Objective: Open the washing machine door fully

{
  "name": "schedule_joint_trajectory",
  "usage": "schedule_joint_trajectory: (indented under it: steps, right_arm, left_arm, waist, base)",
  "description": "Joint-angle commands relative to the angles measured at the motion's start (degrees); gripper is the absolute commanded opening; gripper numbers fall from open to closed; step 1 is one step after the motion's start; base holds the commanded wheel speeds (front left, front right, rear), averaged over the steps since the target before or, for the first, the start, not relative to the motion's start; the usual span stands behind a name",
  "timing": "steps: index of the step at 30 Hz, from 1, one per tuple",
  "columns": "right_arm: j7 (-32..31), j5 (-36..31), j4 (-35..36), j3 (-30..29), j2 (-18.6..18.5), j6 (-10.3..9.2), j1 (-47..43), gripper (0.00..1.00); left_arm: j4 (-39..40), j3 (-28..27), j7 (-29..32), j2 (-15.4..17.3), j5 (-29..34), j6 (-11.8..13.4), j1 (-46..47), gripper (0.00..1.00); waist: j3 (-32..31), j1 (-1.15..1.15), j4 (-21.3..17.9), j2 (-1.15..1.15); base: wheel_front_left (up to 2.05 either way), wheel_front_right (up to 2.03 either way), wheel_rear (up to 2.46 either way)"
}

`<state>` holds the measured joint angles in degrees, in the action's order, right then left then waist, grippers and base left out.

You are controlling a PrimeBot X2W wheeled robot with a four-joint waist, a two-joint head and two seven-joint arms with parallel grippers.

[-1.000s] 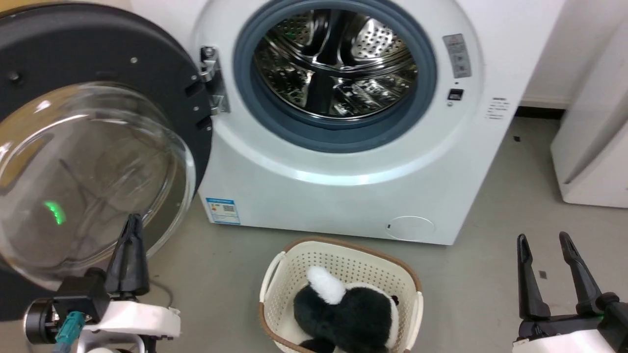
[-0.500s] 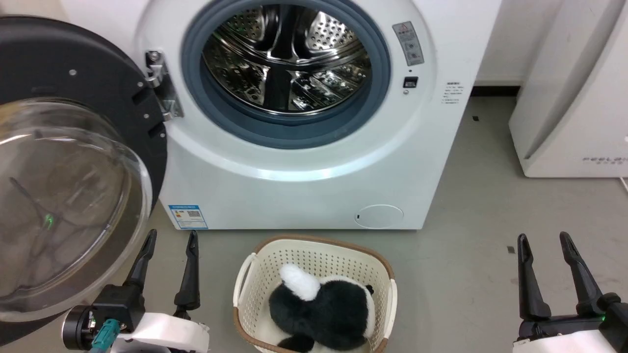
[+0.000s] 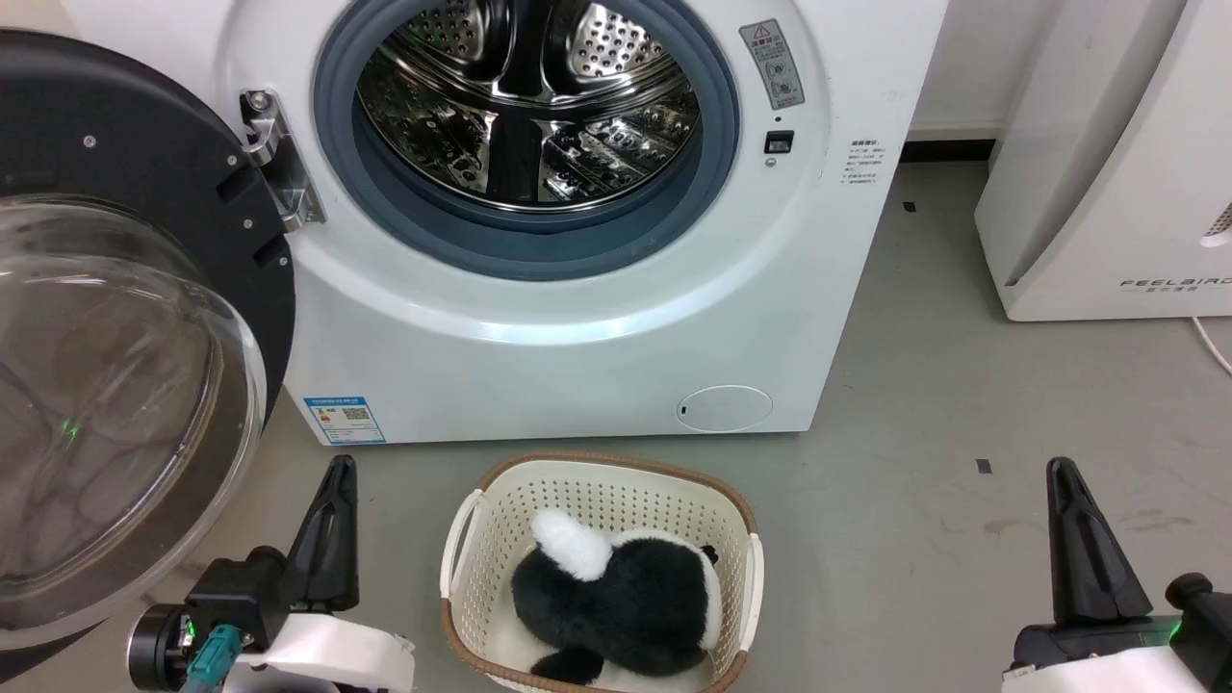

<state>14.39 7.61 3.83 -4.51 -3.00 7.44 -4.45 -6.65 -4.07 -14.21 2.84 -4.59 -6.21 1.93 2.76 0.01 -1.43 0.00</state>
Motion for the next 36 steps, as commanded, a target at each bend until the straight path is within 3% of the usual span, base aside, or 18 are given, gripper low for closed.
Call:
schedule_joint_trajectory:
  steps: [1,36]
  right_arm:
    - [-0.25,-0.27,-0.12,0.13,0.0,0.0,0.17,0.0]
    - [-4.48,-2.47,-1.23,1.44,0.04,0.01,1.45,0.0]
  left_arm:
    - [0.17,0.13,0.13,0.0,0.17,0.22,-0.07,0.0]
    - [2.11,1.31,4.34,0.01,1.49,2.01,-0.63,0.0]
  waist:
    - [-0.02,0.0,0.02,0.0]
    - [-0.84,-0.01,0.44,0.0]
  base:
    - [0.0,0.0,0.0]
    - [0.0,0.0,0.0]
